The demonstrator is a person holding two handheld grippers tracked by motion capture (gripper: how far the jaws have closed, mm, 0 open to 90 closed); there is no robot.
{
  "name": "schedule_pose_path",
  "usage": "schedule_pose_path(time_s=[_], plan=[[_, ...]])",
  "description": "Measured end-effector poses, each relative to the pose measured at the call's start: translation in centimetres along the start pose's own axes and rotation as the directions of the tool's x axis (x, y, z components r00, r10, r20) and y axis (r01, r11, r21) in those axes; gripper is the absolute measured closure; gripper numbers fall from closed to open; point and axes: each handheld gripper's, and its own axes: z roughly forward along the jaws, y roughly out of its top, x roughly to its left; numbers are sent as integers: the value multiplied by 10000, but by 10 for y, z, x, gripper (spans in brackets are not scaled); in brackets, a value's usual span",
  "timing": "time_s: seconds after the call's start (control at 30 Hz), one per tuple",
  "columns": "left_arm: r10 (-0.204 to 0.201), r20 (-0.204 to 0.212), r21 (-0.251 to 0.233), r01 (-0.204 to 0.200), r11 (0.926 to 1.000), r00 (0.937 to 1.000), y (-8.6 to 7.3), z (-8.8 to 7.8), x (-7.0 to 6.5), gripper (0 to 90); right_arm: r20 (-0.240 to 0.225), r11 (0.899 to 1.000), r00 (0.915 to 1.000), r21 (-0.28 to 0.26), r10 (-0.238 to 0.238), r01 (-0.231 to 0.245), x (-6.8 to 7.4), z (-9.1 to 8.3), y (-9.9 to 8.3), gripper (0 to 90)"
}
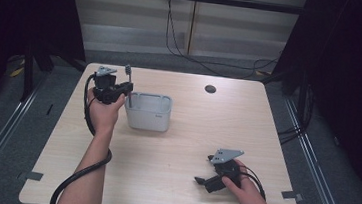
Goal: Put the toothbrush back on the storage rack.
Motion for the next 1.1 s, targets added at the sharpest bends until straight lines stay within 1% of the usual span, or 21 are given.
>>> schedule_pose_path(time_s=[0.5,0.63,1.1], plan=[[-174,25,13,174,9998,9998,-12,7,-4,797,0,10000,10000,0,-3,3,0,0,0,78],[-80,-26,80,80,9999,10000,-15,7,-3,797,2,10000,10000,0,-4,4,0,0,0,78],[42,-157,160,-40,9999,9999,-22,6,-1,795,0,10000,10000,0,0,0,0,0,0,78]])
